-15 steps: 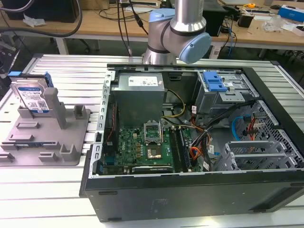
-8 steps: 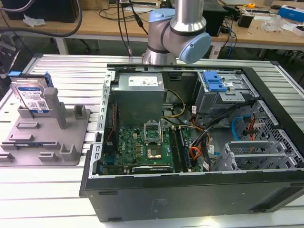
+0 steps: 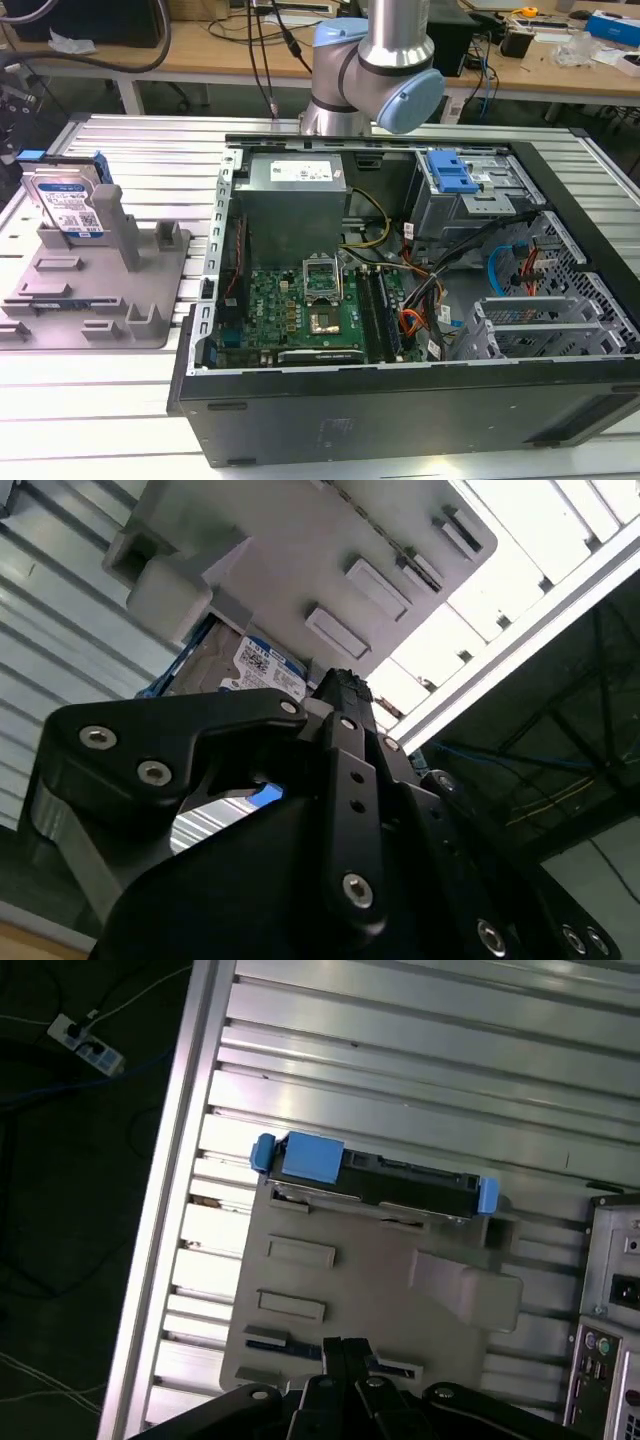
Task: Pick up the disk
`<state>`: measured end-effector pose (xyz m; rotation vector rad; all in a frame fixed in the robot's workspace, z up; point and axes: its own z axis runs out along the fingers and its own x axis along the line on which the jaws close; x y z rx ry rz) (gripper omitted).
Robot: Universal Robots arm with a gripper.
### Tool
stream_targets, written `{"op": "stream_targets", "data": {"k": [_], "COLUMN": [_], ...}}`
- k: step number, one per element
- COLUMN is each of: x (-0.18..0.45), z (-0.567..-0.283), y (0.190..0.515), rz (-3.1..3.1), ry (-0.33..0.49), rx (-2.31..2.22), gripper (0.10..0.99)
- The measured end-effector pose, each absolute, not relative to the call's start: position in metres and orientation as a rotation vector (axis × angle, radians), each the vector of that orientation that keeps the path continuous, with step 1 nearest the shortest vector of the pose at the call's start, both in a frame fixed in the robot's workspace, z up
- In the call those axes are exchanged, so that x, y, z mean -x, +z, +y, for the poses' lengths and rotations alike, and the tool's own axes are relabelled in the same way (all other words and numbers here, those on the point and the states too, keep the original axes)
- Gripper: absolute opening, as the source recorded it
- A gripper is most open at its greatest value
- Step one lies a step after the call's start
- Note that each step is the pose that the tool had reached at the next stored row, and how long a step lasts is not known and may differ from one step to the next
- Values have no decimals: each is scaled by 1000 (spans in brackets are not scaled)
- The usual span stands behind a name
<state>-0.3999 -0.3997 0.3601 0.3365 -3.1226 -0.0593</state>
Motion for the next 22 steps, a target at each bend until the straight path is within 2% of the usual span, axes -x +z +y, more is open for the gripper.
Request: {"op": "stream_targets", "data": {"k": [22], "x": [400], "z": [-400], "y": [358], "rz": [-2897], "ry": [-57], "rx": [-1185], "gripper": [106]}}
